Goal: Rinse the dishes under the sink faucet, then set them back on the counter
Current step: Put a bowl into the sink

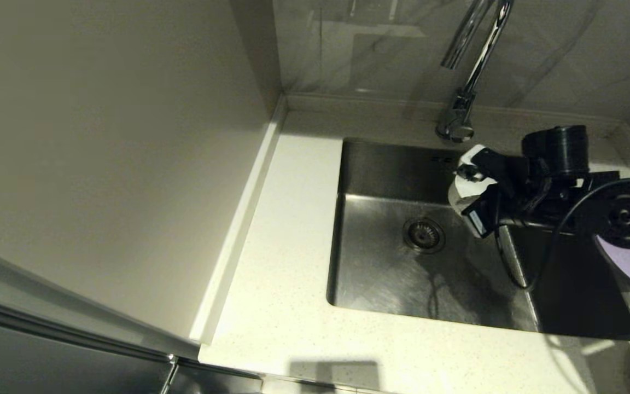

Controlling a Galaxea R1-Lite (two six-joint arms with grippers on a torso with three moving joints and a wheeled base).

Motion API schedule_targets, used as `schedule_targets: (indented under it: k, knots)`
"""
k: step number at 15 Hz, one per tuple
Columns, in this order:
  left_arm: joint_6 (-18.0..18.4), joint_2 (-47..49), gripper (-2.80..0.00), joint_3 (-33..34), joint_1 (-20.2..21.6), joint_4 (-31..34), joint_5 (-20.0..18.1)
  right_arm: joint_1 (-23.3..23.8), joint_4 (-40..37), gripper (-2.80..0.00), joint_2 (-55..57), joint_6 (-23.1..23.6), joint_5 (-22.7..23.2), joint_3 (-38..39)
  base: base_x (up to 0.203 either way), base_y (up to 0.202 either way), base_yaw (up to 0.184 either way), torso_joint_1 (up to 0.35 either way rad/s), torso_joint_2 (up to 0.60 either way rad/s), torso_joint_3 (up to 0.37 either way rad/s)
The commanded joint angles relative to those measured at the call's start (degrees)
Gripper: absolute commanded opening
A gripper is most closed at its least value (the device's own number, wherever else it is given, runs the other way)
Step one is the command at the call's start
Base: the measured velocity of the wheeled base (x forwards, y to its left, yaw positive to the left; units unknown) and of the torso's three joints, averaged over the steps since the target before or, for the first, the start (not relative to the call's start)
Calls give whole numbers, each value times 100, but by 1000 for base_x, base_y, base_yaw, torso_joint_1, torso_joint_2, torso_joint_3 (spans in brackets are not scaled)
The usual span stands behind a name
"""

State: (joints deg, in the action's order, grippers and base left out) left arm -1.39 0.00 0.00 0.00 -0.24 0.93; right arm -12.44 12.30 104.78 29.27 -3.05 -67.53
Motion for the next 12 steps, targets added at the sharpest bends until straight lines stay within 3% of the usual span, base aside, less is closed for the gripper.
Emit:
schedule_targets:
  k: [1,4,12]
  knots:
    - [-2,-9,-280,0,0,-2,4,-392,680,-280,385,31,-152,281,0,0,0,0,0,0]
    - [-2,-9,-280,0,0,-2,4,-691,1374,-280,891,61,-243,308,0,0,0,0,0,0]
    - [-2,-9,-280,0,0,-2,4,-1257,2256,-280,1800,104,-274,226,0,0,0,0,0,0]
